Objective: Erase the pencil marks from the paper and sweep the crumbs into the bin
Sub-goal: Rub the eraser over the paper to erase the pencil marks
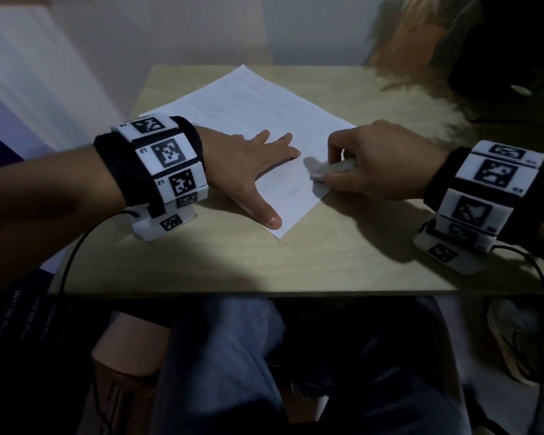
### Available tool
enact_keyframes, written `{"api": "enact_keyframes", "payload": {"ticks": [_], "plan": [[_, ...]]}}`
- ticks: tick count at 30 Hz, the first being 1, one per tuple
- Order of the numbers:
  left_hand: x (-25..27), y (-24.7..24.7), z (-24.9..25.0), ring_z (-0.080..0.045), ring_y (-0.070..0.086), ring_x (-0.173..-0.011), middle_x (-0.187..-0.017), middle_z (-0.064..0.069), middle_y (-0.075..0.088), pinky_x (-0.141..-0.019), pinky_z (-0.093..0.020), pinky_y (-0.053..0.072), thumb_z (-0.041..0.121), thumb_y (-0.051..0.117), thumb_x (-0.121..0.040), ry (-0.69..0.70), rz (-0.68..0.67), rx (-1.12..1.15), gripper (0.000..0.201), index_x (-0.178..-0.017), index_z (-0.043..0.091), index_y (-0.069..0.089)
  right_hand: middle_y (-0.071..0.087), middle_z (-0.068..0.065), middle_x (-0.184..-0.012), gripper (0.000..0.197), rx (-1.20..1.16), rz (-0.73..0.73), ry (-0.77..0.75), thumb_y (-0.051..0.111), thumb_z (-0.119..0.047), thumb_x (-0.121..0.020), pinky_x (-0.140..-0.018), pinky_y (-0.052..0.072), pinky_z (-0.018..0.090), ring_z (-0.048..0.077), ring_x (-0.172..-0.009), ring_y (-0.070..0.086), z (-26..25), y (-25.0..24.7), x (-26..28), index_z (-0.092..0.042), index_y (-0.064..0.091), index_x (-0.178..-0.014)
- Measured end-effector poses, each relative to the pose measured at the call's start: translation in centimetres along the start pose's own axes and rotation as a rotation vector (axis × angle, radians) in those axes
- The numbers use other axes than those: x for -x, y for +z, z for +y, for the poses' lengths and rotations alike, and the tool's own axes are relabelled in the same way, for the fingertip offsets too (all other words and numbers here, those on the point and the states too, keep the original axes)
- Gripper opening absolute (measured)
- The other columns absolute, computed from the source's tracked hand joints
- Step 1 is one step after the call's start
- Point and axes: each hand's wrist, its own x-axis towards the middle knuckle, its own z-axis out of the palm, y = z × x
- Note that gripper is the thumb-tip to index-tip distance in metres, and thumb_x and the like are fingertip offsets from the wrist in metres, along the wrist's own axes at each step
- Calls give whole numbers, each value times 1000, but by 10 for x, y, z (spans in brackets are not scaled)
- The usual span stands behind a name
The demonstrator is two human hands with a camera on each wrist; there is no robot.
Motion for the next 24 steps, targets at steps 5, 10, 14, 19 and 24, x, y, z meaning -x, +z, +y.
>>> {"api": "enact_keyframes", "payload": {"ticks": [5,10,14,19,24], "plan": [[2,-1,0,-22,-23,-153,-165,9,-28,-124,-52,-5,86,62,-66,46,-38,13,118,-150,60,-16,59,-9,-67,37,-147,-181,-144,58,-63,-79,-55,38,17,5,-64,55,-8,2,15,-27,58,-86],[2,-4,4,-28,-25,-152,-163,5,-34,-124,-53,-6,88,52,-67,28,-77,-68,112,-149,60,-19,54,-6,-63,40,25,-24,-60,56,-63,-78,-58,39,33,23,-63,50,6,0,8,-24,56,-86],[3,-4,4,-25,-27,-151,-162,8,-35,-124,-54,-7,89,54,-66,28,-91,-60,111,-146,64,-19,60,-6,-67,35,-101,-141,-148,63,-60,-84,-54,37,20,8,-60,53,-3,4,18,-26,55,-84],[4,-5,6,-26,-27,-152,-162,7,-36,-124,-54,-7,88,53,-67,19,-94,-83,111,-147,62,-20,58,-5,-69,35,24,-62,-12,67,-57,-81,-61,43,35,20,-66,52,9,-1,10,-24,55,-86],[4,-4,7,-27,-27,-152,-162,6,-36,-124,-54,-7,87,53,-68,24,-95,-88,110,-147,62,-20,60,-5,-69,34,-89,-161,-103,66,-56,-83,-56,39,23,9,-62,53,2,2,20,-25,53,-84]]}}
